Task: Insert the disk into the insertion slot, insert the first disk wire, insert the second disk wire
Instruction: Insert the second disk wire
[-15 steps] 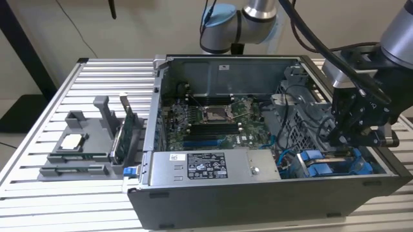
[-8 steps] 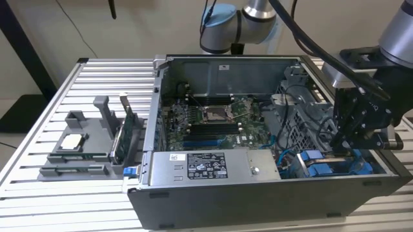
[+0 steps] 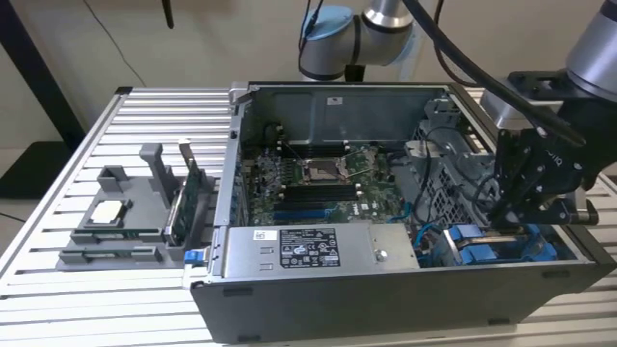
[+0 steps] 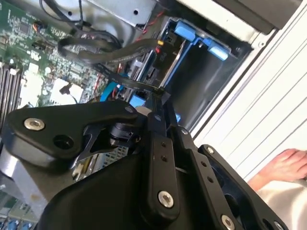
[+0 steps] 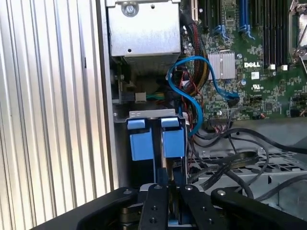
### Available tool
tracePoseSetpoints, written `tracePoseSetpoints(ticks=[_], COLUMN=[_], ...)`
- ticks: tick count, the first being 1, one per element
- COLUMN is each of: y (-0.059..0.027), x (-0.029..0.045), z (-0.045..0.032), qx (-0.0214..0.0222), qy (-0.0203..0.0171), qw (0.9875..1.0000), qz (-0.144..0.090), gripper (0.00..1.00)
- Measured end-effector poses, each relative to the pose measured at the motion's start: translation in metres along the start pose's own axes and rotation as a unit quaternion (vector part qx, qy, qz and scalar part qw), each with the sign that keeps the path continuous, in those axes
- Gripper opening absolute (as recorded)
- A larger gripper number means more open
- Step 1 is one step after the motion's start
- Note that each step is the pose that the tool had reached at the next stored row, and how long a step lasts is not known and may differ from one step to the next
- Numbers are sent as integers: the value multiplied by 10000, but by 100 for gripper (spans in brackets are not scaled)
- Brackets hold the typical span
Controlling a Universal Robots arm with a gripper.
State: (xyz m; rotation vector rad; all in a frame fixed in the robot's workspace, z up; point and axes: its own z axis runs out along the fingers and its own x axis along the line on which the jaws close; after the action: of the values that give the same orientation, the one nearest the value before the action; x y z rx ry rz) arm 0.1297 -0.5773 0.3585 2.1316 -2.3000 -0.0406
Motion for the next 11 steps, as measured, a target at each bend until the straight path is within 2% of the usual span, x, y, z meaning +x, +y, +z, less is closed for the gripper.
tracePoseSetpoints(ticks=[1, 2, 3, 4, 6, 7, 11], y=[0, 0, -1, -1, -1, -4, -114], x=[-3, -6, -11, -15, -19, -19, -26], z=[3, 8, 13, 16, 18, 25, 74], qx=[-31, -35, -37, -42, -55, -60, -82], qy=[2, -5, -37, -96, -269, -321, -321], qw=[10000, 10000, 10000, 9999, 9996, 9995, 9994], qz=[-2, -5, -12, -18, -32, -42, -54], gripper=[16, 16, 16, 16, 16, 16, 16])
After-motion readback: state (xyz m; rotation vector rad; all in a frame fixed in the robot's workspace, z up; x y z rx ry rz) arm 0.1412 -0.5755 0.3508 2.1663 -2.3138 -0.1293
